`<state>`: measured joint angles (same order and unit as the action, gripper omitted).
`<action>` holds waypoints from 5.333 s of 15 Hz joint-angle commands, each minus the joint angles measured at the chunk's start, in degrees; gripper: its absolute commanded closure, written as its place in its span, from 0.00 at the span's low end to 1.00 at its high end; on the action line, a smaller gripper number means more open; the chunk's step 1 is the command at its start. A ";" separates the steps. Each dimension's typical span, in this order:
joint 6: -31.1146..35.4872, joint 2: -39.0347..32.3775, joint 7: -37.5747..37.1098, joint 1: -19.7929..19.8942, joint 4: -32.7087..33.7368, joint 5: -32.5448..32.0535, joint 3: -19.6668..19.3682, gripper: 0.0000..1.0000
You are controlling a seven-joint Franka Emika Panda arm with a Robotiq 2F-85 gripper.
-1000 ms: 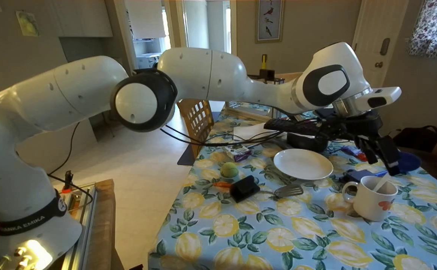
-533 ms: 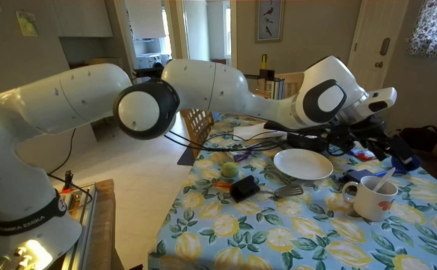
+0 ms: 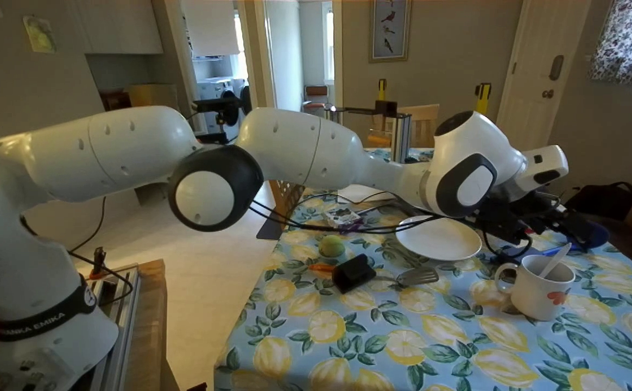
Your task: Pick up the folk from the cup and put it on the table
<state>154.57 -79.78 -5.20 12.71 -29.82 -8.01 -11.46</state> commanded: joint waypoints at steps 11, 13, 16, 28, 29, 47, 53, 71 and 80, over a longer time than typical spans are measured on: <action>-11.37 -0.99 -21.02 -4.84 1.19 -1.15 -11.63 0.50; -11.97 -1.02 -22.28 -5.24 1.18 -1.10 -12.83 0.64; -12.76 -1.00 -23.90 -5.80 1.18 -1.20 -14.55 0.84; -15.71 -0.65 -30.42 -10.35 0.77 -2.64 -24.45 0.73; -17.46 -0.68 -32.56 -10.93 0.73 -2.90 -26.12 0.67; -26.27 -1.83 -35.41 -12.95 1.01 -3.37 -32.49 0.00; -8.82 -3.43 -29.66 -8.87 1.73 -1.98 -30.06 0.00; -1.55 -3.77 -20.47 -3.64 1.04 -2.02 -17.41 0.39; -2.48 -3.62 -21.39 -4.10 1.01 -2.32 -18.38 0.99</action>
<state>153.18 -83.17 -25.71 8.70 -29.75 -10.10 -28.99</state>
